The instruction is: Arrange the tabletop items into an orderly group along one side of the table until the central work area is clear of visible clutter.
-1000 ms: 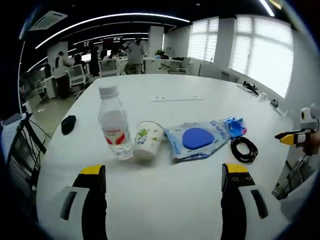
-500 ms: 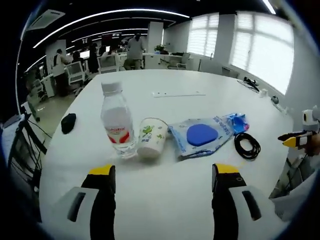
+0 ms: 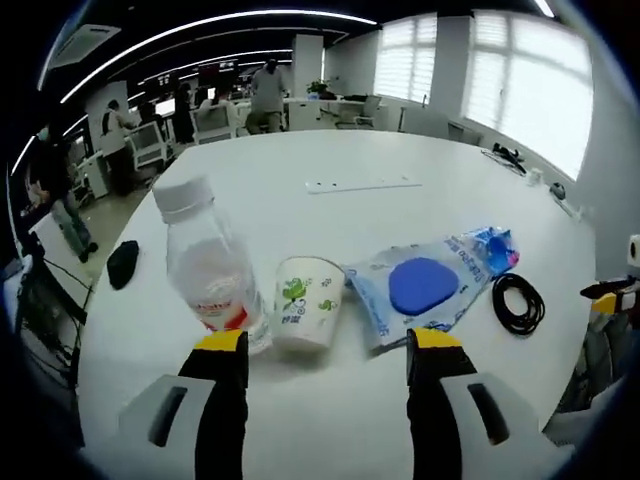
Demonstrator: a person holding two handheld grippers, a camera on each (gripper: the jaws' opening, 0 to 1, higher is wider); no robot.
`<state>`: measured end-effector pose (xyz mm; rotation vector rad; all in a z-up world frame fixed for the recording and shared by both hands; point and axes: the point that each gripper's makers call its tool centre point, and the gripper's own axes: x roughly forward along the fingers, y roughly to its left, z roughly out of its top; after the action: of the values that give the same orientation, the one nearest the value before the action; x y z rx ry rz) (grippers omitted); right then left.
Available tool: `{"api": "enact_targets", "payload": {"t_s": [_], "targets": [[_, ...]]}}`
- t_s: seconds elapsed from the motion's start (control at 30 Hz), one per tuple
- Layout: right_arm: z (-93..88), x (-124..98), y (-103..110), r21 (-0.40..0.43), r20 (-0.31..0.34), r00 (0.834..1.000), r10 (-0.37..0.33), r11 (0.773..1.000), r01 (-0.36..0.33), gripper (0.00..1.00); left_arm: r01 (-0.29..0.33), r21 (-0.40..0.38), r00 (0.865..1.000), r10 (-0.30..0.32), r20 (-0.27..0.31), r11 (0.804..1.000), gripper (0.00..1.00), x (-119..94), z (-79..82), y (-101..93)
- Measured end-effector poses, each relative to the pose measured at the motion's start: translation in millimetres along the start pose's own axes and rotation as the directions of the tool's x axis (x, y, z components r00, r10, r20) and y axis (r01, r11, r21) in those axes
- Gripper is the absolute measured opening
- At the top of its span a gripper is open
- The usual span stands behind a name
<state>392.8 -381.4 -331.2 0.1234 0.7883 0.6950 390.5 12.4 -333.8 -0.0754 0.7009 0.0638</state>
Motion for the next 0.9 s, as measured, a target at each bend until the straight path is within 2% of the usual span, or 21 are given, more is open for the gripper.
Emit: {"api": "enact_targets", "payload": {"t_s": [0.13,0.27,0.37,0.5,0.57,0.63,0.73,0.83,0.9], "targets": [[-0.1,-1.7,-6.5,0.020,0.002,1.000,-0.007,1.000,0.007,0.54,-0.006,0.032,0.999,0.008,-0.033,0.999,0.59,14.6,3.0,5.8],[-3.2,1.1,-9.2,0.028,-0.005,1.000,-0.013,1.000,0.014,0.54,-0.011,0.045,0.997,0.014,-0.070,0.999,0.53,22.3,1.2,-1.9],[-4.4,0.6,-9.9,0.038,-0.007,1.000,-0.015,0.999,0.015,0.54,-0.011,0.045,0.997,0.014,-0.078,0.999,0.54,27.1,2.2,-5.8],[-5.3,-0.6,-12.4,0.052,-0.007,1.000,-0.020,0.998,0.020,0.54,-0.015,0.069,0.994,0.022,-0.106,0.998,0.57,34.8,-5.9,-2.5],[-7.1,1.7,-12.1,0.067,-0.006,1.000,-0.018,0.998,0.019,0.54,-0.020,0.069,0.992,0.028,-0.122,0.997,0.56,39.2,-10.7,-2.9],[-8.0,2.2,-11.3,0.071,-0.006,1.000,-0.019,0.997,0.019,0.54,-0.017,0.073,0.990,0.027,-0.138,0.997,0.54,38.5,-8.4,-8.9],[-9.7,3.3,-12.5,0.072,-0.014,1.000,-0.018,0.997,0.019,0.54,-0.014,0.076,0.981,0.028,-0.191,0.997,0.52,48.7,-22.9,-1.1],[-10.4,2.6,-11.4,0.083,-0.014,1.000,-0.016,0.996,0.017,0.53,-0.024,0.058,0.979,0.036,-0.200,0.998,0.50,45.6,-27.8,-2.7],[-12.0,1.3,-14.7,0.089,-0.018,1.000,-0.013,0.996,0.015,0.53,-0.034,0.052,0.974,0.044,-0.220,0.998,0.45,48.6,-36.6,0.8]]}}
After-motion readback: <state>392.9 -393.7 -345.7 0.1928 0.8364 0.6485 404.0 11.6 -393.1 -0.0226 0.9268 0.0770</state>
